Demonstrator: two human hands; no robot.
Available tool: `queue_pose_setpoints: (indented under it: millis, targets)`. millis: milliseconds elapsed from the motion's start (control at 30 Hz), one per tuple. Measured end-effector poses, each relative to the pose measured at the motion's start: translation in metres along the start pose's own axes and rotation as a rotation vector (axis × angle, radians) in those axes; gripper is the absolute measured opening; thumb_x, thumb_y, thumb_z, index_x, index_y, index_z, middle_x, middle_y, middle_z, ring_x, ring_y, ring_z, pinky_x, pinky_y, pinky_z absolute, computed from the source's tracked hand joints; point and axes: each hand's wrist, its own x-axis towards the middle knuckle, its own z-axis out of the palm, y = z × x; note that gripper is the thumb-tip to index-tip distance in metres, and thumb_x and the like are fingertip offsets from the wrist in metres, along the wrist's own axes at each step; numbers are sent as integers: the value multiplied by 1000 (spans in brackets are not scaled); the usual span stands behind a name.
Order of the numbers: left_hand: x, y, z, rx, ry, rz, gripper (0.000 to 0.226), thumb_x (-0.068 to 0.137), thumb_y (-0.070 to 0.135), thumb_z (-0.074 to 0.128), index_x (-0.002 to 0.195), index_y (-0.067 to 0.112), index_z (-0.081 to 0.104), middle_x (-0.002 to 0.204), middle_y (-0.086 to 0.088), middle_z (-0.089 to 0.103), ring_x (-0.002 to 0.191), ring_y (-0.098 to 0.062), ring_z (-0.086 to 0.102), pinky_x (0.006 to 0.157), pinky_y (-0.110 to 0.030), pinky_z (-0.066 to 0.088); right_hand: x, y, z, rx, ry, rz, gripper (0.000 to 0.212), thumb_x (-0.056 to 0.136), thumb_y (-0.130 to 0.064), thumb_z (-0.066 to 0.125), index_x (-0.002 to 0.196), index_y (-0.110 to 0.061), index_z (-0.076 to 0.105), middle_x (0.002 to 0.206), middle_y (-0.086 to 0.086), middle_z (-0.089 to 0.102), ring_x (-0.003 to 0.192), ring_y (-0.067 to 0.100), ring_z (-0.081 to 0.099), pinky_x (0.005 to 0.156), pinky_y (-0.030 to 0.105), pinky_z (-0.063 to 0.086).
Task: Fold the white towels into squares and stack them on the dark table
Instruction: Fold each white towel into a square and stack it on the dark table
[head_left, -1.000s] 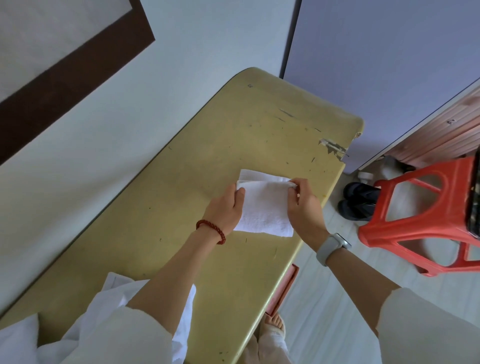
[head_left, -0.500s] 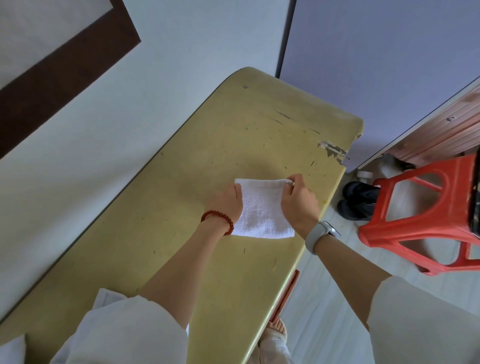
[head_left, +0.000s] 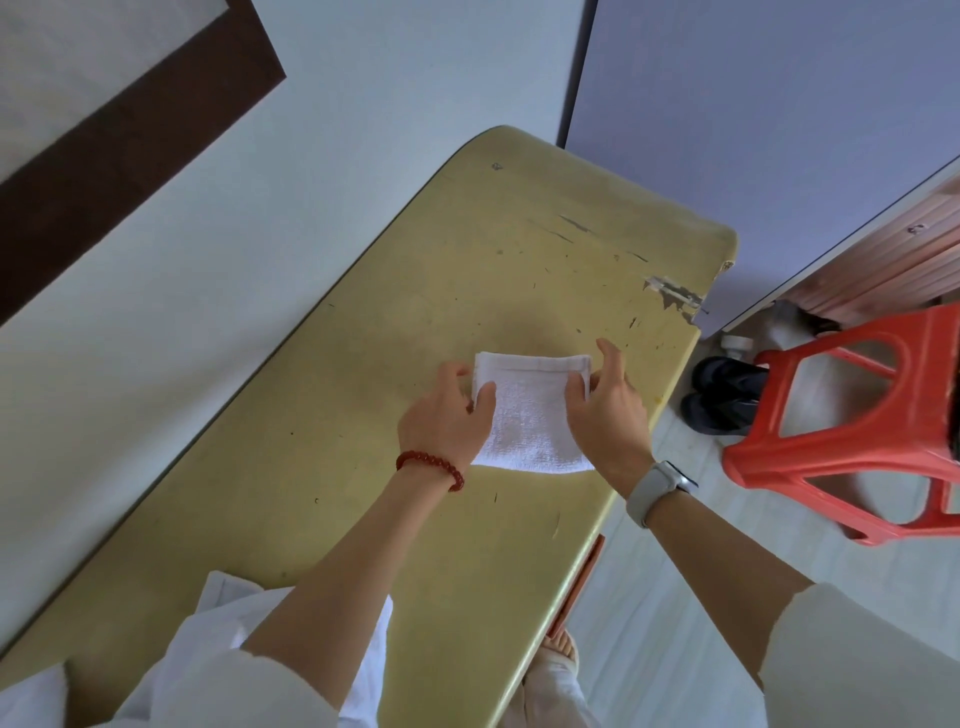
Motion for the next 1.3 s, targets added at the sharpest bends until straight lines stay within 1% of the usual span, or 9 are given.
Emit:
queue_pose_setpoints:
  millis: [167, 367, 500, 733, 867, 933, 1100, 1200, 1300]
  targets:
    - [-22, -17, 3, -242, -5, 91, 31, 88, 22, 55, 118, 17, 49, 86, 7, 60, 79, -12, 58, 72, -25, 48, -32, 12, -5, 98, -25, -28, 45, 93, -15, 44, 137, -11, 33, 91, 8, 57, 75, 20, 54, 65, 30, 42]
    - [-22, -20, 12, -254, 79, 107, 22, 91, 12, 53, 112, 10, 58, 88, 2, 62, 75, -12, 56, 71, -22, 45, -39, 18, 5, 131, 27, -84, 34, 93, -6, 43, 126, -9, 49, 90, 2, 49, 69, 5, 44, 66, 22, 36]
    - [-19, -20, 18, -195, 91, 114, 24, 92, 11, 49, 114, 8, 56, 92, -2, 63, 74, -16, 56, 69, -22, 43, -32, 21, 8, 86, 32, -110, 32, 93, -4, 43, 122, -8, 54, 96, 4, 49, 71, 9, 43, 67, 16, 32]
    - [-22, -22, 21, -41, 42, 187, 29, 92, 8, 44, 121, 8, 51, 104, -5, 58, 78, -15, 51, 66, -25, 41, -32, 29, 6, 21, 16, -188, 27, 93, -5, 47, 116, -4, 60, 103, 13, 56, 82, 26, 56, 69, 39, 49]
    - [-26, -23, 19, -101, 72, 191, 29, 90, 6, 48, 119, 7, 54, 98, -7, 61, 83, -20, 55, 72, -30, 45, -32, 29, 4, 108, 10, -213, 28, 92, -3, 48, 118, -5, 59, 101, 7, 55, 78, 12, 49, 70, 10, 39]
    - [-27, -24, 17, -123, 86, 175, 28, 90, 8, 49, 117, 8, 54, 91, -5, 62, 78, -21, 56, 72, -33, 48, -34, 27, 3, 170, 6, -205, 29, 91, -4, 50, 119, -6, 58, 98, 2, 52, 72, 5, 46, 70, 4, 37]
    - [-30, -27, 19, -35, 70, 159, 29, 92, 14, 46, 121, 10, 51, 79, 2, 55, 67, -20, 52, 62, -33, 47, -42, 31, 4, 181, -23, -183, 32, 92, -3, 48, 122, -7, 57, 100, -4, 51, 69, 1, 46, 68, 5, 38]
    - [-29, -26, 21, 74, 50, 150, 33, 94, 17, 40, 126, 13, 46, 99, -2, 61, 84, -23, 58, 66, -33, 46, -39, 31, 3, 152, -23, -194, 31, 92, -2, 46, 121, -6, 57, 101, 0, 53, 72, 3, 46, 68, 5, 38]
    - [-30, -25, 22, 153, 44, 142, 33, 95, 19, 39, 127, 15, 46, 106, -2, 61, 92, -22, 57, 68, -32, 45, -36, 29, 3, 91, -28, -225, 31, 91, -1, 47, 119, -4, 58, 106, 8, 56, 77, 12, 49, 69, 21, 45]
